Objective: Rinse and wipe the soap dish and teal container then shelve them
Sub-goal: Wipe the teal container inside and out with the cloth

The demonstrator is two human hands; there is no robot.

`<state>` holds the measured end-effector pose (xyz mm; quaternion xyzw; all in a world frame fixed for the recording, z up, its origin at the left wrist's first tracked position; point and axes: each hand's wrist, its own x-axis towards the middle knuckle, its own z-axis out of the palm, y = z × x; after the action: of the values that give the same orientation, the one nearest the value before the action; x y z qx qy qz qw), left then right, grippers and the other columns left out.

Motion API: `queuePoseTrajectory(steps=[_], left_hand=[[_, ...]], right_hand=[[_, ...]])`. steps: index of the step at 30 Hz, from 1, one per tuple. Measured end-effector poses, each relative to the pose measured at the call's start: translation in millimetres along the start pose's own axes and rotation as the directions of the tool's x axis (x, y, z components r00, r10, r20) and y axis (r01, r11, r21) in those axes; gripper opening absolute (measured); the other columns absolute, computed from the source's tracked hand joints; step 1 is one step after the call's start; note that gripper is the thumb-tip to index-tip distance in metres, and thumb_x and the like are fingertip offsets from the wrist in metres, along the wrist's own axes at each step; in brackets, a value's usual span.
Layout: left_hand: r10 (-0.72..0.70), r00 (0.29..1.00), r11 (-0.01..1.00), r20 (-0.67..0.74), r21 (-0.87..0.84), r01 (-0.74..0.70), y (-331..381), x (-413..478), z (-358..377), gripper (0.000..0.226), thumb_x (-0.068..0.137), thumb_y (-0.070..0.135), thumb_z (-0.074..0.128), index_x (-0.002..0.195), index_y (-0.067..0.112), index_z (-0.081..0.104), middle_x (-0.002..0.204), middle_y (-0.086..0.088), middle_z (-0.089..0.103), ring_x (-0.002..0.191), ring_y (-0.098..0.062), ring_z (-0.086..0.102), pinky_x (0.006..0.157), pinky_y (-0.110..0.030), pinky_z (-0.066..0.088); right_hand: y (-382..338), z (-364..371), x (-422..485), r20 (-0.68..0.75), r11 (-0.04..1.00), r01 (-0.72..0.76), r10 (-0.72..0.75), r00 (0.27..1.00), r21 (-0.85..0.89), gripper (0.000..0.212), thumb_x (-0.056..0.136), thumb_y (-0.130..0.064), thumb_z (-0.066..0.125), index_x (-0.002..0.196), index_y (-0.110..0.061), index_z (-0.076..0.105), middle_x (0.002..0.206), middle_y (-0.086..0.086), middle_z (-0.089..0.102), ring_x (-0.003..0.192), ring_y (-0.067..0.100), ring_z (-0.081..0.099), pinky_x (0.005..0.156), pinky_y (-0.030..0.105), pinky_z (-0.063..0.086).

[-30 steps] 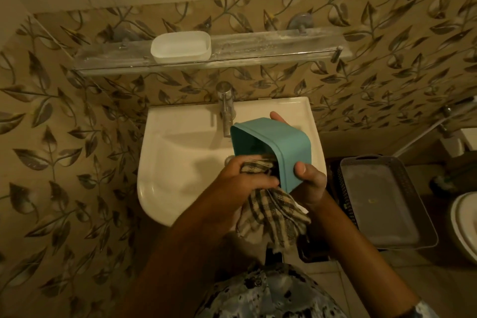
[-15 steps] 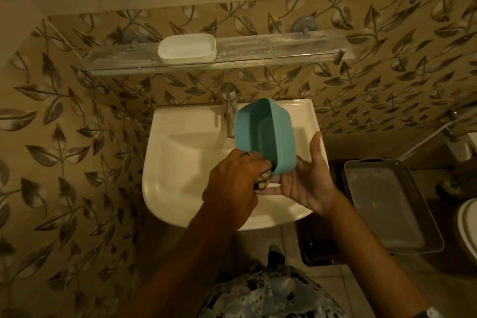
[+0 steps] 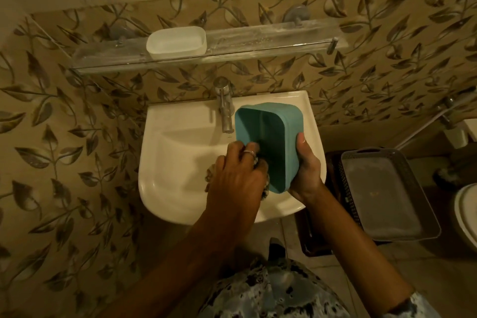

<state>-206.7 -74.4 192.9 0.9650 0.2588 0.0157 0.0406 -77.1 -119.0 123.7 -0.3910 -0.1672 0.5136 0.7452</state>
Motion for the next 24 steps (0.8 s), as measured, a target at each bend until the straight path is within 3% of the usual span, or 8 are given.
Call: queuePoseTrajectory(steps=[2, 4, 8, 10, 13, 17, 21, 24], left_hand=[[-0.017, 0.999, 0.999, -0.038, -0.037, 0.015, 4, 0, 0, 0.028, 0.056, 0.011, 0.081, 0.082, 0.005, 0.074, 0.101, -0.015, 0.072, 0.094, -0.034, 0.066, 0.067, -0.036, 0.056], [-0.084, 0.995, 0.976, -0.046, -0.204, 0.073, 10, -6, 1, 0.027, 0.055, 0.006, 0.076, 0.082, 0.004, 0.071, 0.093, -0.014, 0.071, 0.087, -0.032, 0.065, 0.061, -0.034, 0.057], [-0.172, 0.984, 0.777, 0.054, -0.607, 0.169, 16, -6, -6, 0.041, 0.076, 0.006, 0.056, 0.116, 0.013, 0.059, 0.114, -0.008, 0.060, 0.107, -0.021, 0.054, 0.090, -0.036, 0.048], [-0.162, 0.981, 0.702, 0.106, -0.686, 0.190, 12, -2, -7, 0.032, 0.079, 0.003, 0.054, 0.107, 0.015, 0.062, 0.106, -0.005, 0.063, 0.099, -0.017, 0.057, 0.085, -0.032, 0.049], [-0.030, 0.999, 0.884, 0.021, -0.465, 0.036, 10, -4, -1, 0.012, 0.065, 0.004, 0.070, 0.073, 0.013, 0.067, 0.081, -0.007, 0.066, 0.082, -0.023, 0.063, 0.064, -0.033, 0.051], [0.056, 0.998, 0.994, 0.003, 0.093, -0.056, 10, -6, 4, 0.025, 0.049, 0.035, 0.083, 0.068, 0.019, 0.076, 0.081, -0.001, 0.076, 0.095, -0.023, 0.070, 0.064, -0.027, 0.054], [0.029, 1.000, 0.997, 0.009, 0.069, -0.029, 14, -5, 6, 0.028, 0.043, 0.036, 0.086, 0.063, 0.020, 0.075, 0.077, 0.002, 0.074, 0.084, -0.017, 0.070, 0.060, -0.022, 0.053], [0.006, 0.999, 0.901, 0.049, -0.434, 0.016, 21, -9, 4, 0.016, 0.061, 0.003, 0.073, 0.074, 0.010, 0.069, 0.085, -0.005, 0.067, 0.090, -0.020, 0.059, 0.067, -0.026, 0.047]], right_hand=[[0, 4, 1, 0.037, 1.000, 0.025, -0.025, 0.999, -0.008, 0.061, 0.057, -0.069, 0.075, 0.100, -0.026, 0.075, 0.095, 0.001, 0.073, 0.090, 0.017, 0.067, 0.080, 0.031, 0.056], [3, 8, 1, 0.035, 1.000, 0.026, -0.026, 0.999, 0.018, 0.063, 0.053, -0.068, 0.078, 0.097, -0.023, 0.076, 0.092, 0.002, 0.074, 0.086, 0.017, 0.068, 0.076, 0.030, 0.056], [10, 9, -2, 0.030, 0.981, 0.056, -0.062, 0.998, 0.184, 0.063, 0.057, -0.063, 0.078, 0.101, -0.019, 0.075, 0.095, 0.005, 0.075, 0.087, 0.019, 0.070, 0.076, 0.030, 0.058], [9, 11, -3, 0.053, 0.979, 0.040, -0.051, 0.997, 0.199, 0.061, 0.060, -0.063, 0.077, 0.103, -0.020, 0.075, 0.098, 0.004, 0.075, 0.091, 0.018, 0.071, 0.079, 0.031, 0.058], [9, 9, -5, 0.040, 0.991, 0.029, -0.034, 0.999, 0.129, 0.065, 0.053, -0.064, 0.081, 0.100, -0.020, 0.076, 0.097, 0.005, 0.075, 0.090, 0.019, 0.070, 0.082, 0.032, 0.057], [11, 6, -7, 0.021, 0.996, 0.027, -0.029, 0.999, 0.080, 0.068, 0.046, -0.067, 0.082, 0.097, -0.022, 0.077, 0.096, 0.003, 0.075, 0.090, 0.018, 0.070, 0.081, 0.031, 0.058], [12, 5, -8, 0.016, 0.995, 0.033, -0.035, 0.999, 0.094, 0.066, 0.047, -0.068, 0.081, 0.096, -0.024, 0.078, 0.094, 0.001, 0.076, 0.089, 0.016, 0.071, 0.078, 0.029, 0.059], [11, 1, -8, -0.009, 0.990, 0.045, -0.044, 0.999, 0.137, 0.063, 0.050, -0.066, 0.081, 0.096, -0.023, 0.078, 0.094, 0.001, 0.076, 0.087, 0.016, 0.072, 0.076, 0.028, 0.059]])
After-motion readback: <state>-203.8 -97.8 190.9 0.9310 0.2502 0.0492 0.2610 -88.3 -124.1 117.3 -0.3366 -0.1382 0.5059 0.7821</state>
